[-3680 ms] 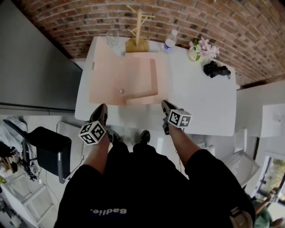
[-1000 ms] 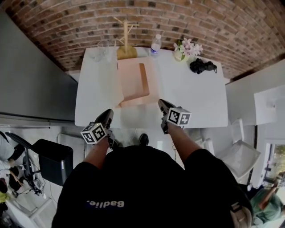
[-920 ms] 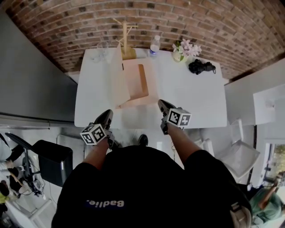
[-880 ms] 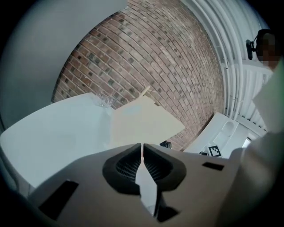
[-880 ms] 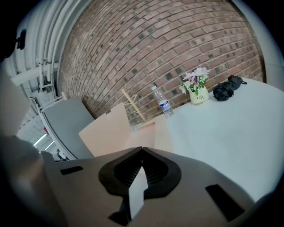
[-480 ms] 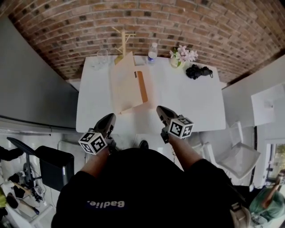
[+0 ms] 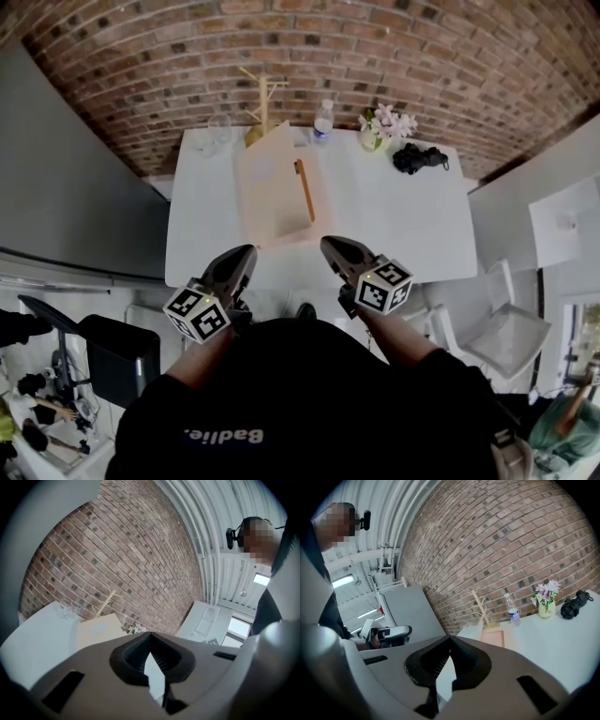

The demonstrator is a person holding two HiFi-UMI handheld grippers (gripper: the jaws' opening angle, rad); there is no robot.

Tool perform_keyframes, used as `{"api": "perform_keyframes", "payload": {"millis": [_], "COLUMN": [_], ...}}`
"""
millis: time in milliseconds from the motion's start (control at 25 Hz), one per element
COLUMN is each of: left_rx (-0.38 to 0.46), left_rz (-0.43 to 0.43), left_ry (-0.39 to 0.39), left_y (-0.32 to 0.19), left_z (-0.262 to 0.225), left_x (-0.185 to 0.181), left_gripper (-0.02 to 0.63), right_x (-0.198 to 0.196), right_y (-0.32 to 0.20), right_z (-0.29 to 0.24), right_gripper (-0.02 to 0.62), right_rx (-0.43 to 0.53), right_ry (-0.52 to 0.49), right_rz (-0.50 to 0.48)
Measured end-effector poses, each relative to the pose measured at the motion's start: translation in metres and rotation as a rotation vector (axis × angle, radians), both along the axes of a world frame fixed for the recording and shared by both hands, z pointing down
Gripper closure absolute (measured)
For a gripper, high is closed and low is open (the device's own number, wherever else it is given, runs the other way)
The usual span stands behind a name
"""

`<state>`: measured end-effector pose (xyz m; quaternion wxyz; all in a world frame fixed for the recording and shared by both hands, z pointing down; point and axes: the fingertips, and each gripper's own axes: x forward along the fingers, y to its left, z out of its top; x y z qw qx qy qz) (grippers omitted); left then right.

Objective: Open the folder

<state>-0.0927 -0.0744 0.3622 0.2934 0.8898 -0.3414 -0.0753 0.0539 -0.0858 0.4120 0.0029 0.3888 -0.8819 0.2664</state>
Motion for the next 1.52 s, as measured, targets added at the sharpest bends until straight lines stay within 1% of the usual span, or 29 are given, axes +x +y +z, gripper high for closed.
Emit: {"api": "perform_keyframes", "payload": {"millis": [240,360,560,760,1000,1520], "left_rx": [0.039,0.055,0.078,0.087,0.098,0.098], "left_rz": [0.033,0.045,0.076,0.092,0.106,0.105], "left_ry": [-0.009,-0.013,-0.043,-0.041,-0.066,-0.065], "left_y": [0.003,0.004,0.009,0.012,0.018,0.021], "left_z": [-0.017,-0.020,-0.021,-0.018,-0.018,-0.015], "left_x": [0.003,0.004,0.009,0.010,0.013,0.013], "left_gripper": [0.603,0.603,0.603,0.603,0.603,0.603], "right_x": [-0.025,-0.036,-0.049,-0.060,-0.064,-0.064], "right_y": [0.008,0.011,0.017,0.024,0.030,0.032], "right_z": [-0.019,-0.026,-0.031,-0.032,-0.032,-0.032], "right_gripper": [0.566,0.566,0.566,0.566,0.566,0.566], "right_rx": [0.055,0.065,0.080,0.090,0.102,0.095], "right_ry": [0.036,0.042,0.036,0.038,0.048,0.064], "right_rz": [-0.067,-0.086,-0.114,-0.135,-0.149,-0.149]}}
